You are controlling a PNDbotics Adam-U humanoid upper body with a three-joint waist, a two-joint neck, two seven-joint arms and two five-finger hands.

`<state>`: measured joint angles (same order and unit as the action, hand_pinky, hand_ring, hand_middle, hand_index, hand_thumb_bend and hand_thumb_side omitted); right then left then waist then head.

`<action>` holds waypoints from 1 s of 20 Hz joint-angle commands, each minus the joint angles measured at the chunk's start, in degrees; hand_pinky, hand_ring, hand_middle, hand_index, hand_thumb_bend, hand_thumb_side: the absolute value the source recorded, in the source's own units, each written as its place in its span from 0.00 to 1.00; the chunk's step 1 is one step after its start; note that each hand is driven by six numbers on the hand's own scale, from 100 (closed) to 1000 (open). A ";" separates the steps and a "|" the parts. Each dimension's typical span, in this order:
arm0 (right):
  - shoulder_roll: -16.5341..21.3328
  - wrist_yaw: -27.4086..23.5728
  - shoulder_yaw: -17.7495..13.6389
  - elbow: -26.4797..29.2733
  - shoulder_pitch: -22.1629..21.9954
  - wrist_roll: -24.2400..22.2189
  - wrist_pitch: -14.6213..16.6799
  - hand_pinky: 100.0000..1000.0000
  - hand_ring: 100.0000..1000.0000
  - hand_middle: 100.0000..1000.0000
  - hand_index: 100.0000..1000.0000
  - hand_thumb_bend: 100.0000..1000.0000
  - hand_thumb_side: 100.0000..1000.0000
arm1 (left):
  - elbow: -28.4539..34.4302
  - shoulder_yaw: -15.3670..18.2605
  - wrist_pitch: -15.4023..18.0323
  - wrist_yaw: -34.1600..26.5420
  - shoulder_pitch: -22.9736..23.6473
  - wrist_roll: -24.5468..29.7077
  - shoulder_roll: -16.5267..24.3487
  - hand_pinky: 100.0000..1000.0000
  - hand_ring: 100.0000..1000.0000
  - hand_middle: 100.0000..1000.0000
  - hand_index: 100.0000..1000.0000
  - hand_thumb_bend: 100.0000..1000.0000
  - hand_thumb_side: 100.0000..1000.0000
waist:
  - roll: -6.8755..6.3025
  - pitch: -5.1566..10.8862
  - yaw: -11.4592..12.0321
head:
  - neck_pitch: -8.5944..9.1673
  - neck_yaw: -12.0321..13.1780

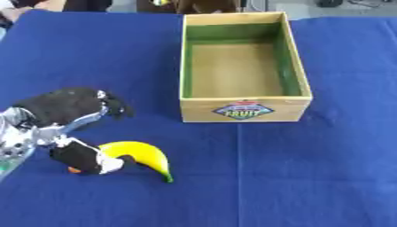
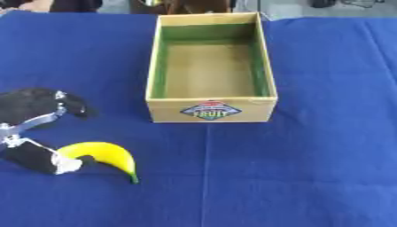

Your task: Pick up objects on the table and place them in the box.

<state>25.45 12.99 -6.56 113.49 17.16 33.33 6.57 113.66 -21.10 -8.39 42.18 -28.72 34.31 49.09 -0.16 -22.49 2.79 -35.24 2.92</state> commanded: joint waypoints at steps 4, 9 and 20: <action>0.76 -0.24 -0.21 1.11 0.47 -0.12 0.16 0.76 0.71 0.72 0.90 0.00 1.00 | 0.93 -0.52 0.79 4.59 0.49 -1.04 -0.19 0.52 0.67 0.61 0.83 0.35 0.53 | 0.19 0.92 0.00 | 0.14 0.21; 0.63 -0.28 -0.22 1.11 0.50 -0.09 0.16 0.76 0.71 0.72 0.90 0.00 1.00 | 0.93 -1.27 0.68 5.85 1.48 -0.18 -0.83 0.52 0.67 0.63 0.83 0.35 0.51 | 0.33 0.73 -0.03 | 0.29 0.37; 0.47 -0.30 -0.15 1.11 0.44 -0.16 0.20 0.76 0.71 0.72 0.90 0.00 1.00 | 0.93 -2.00 0.12 7.29 2.50 1.64 -1.32 0.50 0.66 0.62 0.82 0.28 0.50 | 0.55 0.52 -0.09 | 0.69 0.61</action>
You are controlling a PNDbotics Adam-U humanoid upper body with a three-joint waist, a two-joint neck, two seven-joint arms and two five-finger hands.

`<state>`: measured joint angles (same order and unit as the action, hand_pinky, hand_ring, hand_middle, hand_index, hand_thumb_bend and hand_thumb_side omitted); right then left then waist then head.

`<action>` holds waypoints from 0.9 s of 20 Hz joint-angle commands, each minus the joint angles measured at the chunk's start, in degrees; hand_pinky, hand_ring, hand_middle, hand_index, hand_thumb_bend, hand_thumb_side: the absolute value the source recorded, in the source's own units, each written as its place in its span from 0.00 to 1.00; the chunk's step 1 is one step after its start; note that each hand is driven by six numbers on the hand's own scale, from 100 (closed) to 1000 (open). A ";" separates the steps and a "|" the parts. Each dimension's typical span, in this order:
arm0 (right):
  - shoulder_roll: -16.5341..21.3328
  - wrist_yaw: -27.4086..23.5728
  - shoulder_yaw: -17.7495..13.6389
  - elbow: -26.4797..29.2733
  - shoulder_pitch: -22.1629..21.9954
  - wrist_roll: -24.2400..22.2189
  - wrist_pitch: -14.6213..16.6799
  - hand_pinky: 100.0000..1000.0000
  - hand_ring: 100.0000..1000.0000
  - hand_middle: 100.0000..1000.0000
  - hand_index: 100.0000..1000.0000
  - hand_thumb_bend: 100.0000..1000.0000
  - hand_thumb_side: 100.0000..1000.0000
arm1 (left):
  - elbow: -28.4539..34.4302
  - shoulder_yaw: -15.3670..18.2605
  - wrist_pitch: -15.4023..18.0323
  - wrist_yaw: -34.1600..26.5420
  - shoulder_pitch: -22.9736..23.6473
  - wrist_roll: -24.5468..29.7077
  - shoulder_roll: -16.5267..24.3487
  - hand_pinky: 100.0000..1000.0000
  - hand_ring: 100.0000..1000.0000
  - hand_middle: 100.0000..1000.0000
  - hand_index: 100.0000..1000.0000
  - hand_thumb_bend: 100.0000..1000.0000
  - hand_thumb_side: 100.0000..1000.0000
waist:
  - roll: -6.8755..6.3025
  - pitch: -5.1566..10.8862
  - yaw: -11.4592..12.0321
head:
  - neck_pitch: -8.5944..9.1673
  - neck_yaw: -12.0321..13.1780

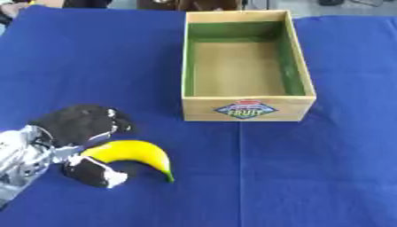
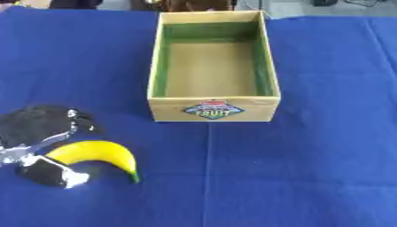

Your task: Pick up objects on the table and place them in the box.

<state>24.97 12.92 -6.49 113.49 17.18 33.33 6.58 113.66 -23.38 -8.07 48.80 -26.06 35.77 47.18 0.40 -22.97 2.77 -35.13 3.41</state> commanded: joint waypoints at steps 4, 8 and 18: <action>0.85 -0.25 -0.18 1.11 0.34 -0.21 0.16 0.76 0.71 0.72 0.90 0.00 1.00 | 0.93 0.44 -0.42 2.08 0.09 -0.73 0.40 0.49 0.66 0.61 0.81 0.20 0.52 | 0.01 0.94 -0.03 | 0.65 0.18; 0.74 -0.26 -0.13 1.11 0.29 -0.31 0.15 0.76 0.71 0.72 0.91 0.00 1.00 | 0.93 0.80 -0.36 4.51 0.26 -2.29 0.36 0.48 0.65 0.60 0.79 0.09 0.55 | 0.00 0.87 -0.01 | 0.77 0.30; 0.61 -0.25 -0.09 1.11 0.34 -0.39 0.25 0.77 0.71 0.72 0.91 0.00 1.00 | -0.47 -0.07 0.47 6.55 0.82 -2.88 -0.12 0.46 0.64 0.60 0.78 0.12 0.51 | -0.01 0.61 -0.14 | 0.89 0.50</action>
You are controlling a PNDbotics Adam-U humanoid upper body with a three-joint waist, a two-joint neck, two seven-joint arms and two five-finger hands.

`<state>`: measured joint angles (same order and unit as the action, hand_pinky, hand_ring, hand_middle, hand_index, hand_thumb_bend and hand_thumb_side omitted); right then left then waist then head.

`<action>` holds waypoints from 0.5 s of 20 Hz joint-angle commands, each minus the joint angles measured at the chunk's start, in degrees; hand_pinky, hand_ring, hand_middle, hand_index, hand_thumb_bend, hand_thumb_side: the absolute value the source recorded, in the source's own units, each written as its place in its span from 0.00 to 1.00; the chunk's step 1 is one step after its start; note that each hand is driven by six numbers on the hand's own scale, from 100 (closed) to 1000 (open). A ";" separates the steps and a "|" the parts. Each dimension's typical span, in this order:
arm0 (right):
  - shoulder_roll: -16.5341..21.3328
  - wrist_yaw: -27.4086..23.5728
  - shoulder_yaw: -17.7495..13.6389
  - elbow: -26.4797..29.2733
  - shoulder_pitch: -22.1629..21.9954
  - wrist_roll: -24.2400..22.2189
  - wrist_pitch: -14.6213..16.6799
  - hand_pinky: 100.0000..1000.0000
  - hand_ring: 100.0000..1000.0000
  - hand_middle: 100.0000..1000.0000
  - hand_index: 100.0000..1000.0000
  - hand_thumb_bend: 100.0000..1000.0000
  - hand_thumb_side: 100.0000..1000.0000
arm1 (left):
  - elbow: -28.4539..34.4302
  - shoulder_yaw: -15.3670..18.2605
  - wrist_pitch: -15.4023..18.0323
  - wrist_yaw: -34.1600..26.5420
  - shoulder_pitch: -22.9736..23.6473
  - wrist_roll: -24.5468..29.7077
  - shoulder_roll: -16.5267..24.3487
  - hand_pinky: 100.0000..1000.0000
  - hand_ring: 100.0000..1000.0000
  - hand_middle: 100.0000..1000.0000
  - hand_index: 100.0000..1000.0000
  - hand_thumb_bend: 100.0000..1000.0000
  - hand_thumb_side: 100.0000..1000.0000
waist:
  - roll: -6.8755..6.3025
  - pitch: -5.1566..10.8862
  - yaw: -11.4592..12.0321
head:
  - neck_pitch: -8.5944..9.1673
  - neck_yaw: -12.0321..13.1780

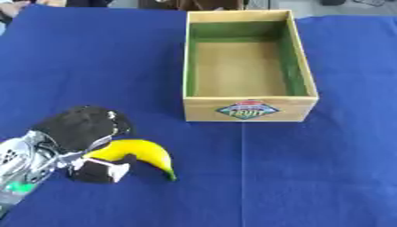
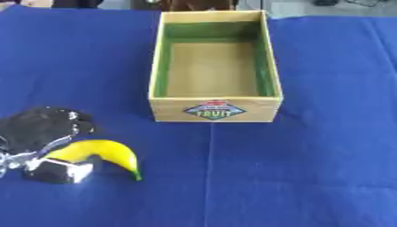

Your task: Pick up objects on the table and place them in the box.

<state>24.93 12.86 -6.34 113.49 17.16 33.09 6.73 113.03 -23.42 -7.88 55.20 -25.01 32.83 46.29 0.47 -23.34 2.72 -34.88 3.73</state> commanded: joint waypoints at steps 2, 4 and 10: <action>0.62 -0.20 -0.23 1.11 0.41 -0.15 0.11 0.77 0.71 0.72 0.91 0.00 1.00 | -0.15 -0.22 0.45 -0.17 -0.18 0.51 0.67 0.47 0.64 0.61 0.79 0.15 0.49 | -0.08 0.96 -0.12 | 0.64 0.20; 0.57 -0.23 -0.21 1.11 0.42 -0.16 0.12 0.77 0.71 0.72 0.91 0.00 1.00 | -0.40 -0.35 0.61 -0.62 -0.14 1.03 0.62 0.47 0.65 0.63 0.81 0.18 0.47 | -0.10 0.96 -0.12 | 0.67 0.22; 0.48 -0.29 -0.09 1.11 0.37 -0.30 0.15 0.77 0.71 0.72 0.91 0.00 1.00 | -2.16 0.03 0.27 -0.42 0.11 1.36 0.37 0.47 0.64 0.61 0.80 0.16 0.48 | -0.11 0.94 -0.06 | 0.75 0.30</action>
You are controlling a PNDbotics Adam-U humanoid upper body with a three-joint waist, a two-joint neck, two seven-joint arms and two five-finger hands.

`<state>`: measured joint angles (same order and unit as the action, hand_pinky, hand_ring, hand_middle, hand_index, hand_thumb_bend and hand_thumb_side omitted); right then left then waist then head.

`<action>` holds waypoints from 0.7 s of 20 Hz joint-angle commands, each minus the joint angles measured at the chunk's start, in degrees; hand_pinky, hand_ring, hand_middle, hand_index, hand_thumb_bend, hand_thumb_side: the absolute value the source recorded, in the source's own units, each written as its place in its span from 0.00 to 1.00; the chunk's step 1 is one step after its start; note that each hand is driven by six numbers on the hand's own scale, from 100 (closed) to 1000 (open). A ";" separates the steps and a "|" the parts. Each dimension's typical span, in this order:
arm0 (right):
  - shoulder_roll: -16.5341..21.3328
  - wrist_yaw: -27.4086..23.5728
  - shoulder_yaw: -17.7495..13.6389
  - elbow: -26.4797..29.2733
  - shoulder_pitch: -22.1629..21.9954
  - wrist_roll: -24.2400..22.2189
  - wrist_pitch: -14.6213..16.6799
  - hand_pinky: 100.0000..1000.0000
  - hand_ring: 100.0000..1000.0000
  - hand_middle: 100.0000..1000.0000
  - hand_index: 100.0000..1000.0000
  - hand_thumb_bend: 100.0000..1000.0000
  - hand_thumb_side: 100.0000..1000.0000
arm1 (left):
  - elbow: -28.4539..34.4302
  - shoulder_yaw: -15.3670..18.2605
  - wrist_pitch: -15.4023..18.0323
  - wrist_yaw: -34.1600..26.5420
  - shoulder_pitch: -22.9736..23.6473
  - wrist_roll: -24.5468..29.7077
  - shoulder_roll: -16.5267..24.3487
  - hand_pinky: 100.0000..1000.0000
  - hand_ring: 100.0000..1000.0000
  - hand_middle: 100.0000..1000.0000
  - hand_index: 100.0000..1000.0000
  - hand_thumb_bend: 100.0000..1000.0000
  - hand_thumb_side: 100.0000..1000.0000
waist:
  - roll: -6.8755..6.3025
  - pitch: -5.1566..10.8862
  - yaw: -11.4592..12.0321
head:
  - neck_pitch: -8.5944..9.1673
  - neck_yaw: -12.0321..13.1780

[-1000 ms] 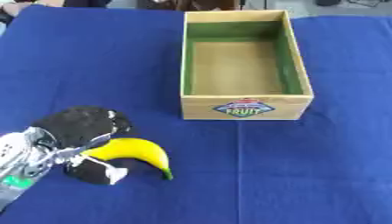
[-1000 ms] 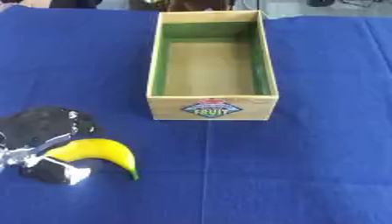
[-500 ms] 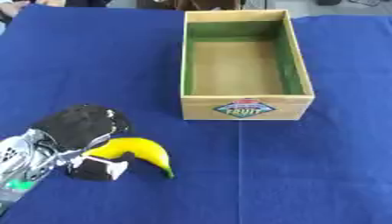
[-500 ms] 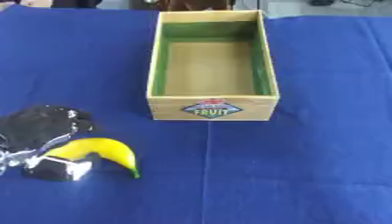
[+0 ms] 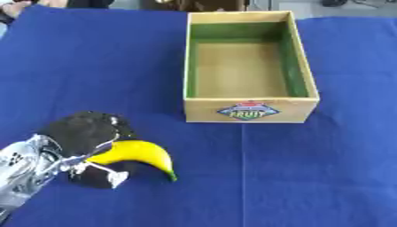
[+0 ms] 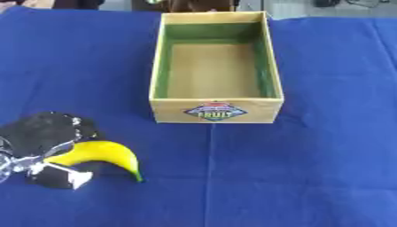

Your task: Pick up objects on the table and place them in the box.

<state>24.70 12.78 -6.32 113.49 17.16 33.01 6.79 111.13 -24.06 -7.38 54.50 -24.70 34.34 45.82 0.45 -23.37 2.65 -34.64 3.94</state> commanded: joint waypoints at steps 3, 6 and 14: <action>0.71 -0.26 -0.11 1.11 0.33 -0.21 0.13 0.77 0.71 0.72 0.91 0.00 1.00 | -0.63 0.78 -0.32 0.96 -0.18 -1.61 0.72 0.44 0.61 0.57 0.78 0.14 0.49 | -0.09 1.00 -0.04 | 0.62 0.16; 0.66 -0.30 -0.09 1.11 0.32 -0.24 0.17 0.77 0.71 0.72 0.91 0.00 1.00 | -0.69 0.82 -0.20 1.93 -0.23 -2.99 0.80 0.41 0.58 0.55 0.75 0.12 0.50 | -0.11 1.06 0.01 | 0.70 0.22; 0.61 -0.34 -0.09 1.11 0.24 -0.24 0.17 0.77 0.71 0.72 0.91 0.00 1.00 | -0.32 0.70 0.05 2.81 -0.05 -5.02 0.86 0.35 0.54 0.50 0.72 0.06 0.52 | -0.14 1.19 0.11 | 0.79 0.27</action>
<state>24.45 12.53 -6.31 113.49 17.15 32.93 6.87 110.04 -24.05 -7.36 57.06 -24.44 29.76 45.77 0.44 -23.37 2.73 -34.60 4.01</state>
